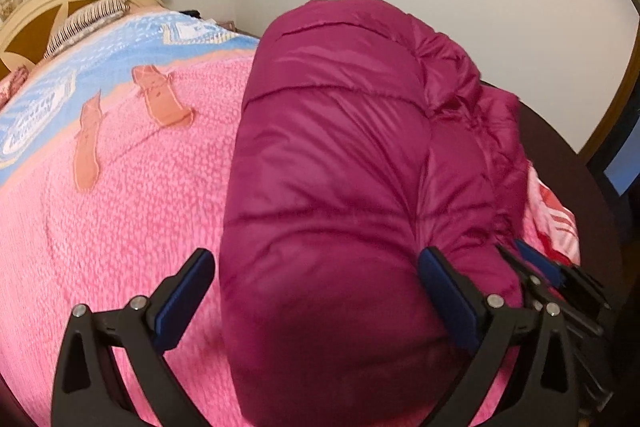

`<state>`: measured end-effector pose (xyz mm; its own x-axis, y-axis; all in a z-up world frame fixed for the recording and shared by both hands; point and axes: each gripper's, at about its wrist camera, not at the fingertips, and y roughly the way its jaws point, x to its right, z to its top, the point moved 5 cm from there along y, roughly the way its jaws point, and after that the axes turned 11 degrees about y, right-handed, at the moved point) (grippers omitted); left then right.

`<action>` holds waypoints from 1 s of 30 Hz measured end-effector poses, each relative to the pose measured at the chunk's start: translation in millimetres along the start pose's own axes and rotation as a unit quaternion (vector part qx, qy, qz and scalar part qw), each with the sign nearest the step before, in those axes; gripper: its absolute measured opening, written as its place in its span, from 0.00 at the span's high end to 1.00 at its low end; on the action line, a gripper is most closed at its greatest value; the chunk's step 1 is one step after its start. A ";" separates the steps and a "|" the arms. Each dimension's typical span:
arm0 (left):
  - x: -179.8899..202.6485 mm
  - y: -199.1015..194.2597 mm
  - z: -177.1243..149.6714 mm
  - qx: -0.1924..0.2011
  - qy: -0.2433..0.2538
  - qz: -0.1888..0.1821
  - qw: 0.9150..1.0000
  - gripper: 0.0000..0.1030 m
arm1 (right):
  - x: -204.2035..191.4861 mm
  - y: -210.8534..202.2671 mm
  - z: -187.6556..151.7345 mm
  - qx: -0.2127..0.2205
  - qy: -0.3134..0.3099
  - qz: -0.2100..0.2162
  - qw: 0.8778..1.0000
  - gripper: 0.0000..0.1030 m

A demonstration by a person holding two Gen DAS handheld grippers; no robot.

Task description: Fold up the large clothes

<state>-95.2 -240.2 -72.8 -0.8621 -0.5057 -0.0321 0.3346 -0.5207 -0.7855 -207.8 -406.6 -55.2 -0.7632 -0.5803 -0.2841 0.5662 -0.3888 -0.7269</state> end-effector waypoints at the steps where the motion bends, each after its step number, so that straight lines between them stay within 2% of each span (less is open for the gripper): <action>1: -1.6 -1.7 -1.9 -0.001 0.000 -0.005 1.000 0.00 | -0.6 -0.3 0.3 0.001 0.001 0.000 1.000 0.69; 6: -5.0 -25.0 -12.0 0.013 0.008 -0.013 1.000 0.01 | -0.4 -17.1 -3.2 0.022 0.022 0.012 0.999 0.69; 11: -4.9 -42.4 -18.3 0.039 0.001 -0.024 0.999 0.00 | -1.8 -47.9 -3.2 0.044 0.007 0.015 0.999 0.66; 13: -5.6 -40.9 -21.4 0.034 -0.013 -0.040 0.999 0.00 | 0.2 -61.0 -3.1 0.050 0.015 0.017 0.999 0.54; 14: -5.7 -39.8 -22.3 0.029 -0.016 -0.048 0.998 0.00 | 1.3 -66.0 -2.6 0.051 0.017 0.018 0.998 0.44; 15: -4.8 -37.8 -23.1 0.023 -0.018 -0.058 0.998 0.00 | 2.3 -71.2 -4.5 0.053 0.019 0.021 0.998 0.38; 23: 8.3 -45.9 -28.1 0.008 -0.017 -0.081 0.997 0.00 | 1.1 -96.1 -5.4 0.058 0.006 0.015 0.998 0.38; 27: 16.2 -44.3 -32.6 -0.016 -0.017 -0.104 0.994 0.00 | -4.9 -103.7 -5.4 0.057 -0.008 0.001 0.998 0.38; 30: 19.1 -46.2 -35.5 -0.028 -0.012 -0.106 0.994 0.00 | -9.7 -105.5 -8.5 0.050 -0.019 -0.004 0.999 0.38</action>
<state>-140.7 -201.4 -59.1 -0.9013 -0.4060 0.1513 0.1247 -0.5775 -0.8068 -262.9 -353.8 18.9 -0.7560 -0.6035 -0.2536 0.5905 -0.4615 -0.6620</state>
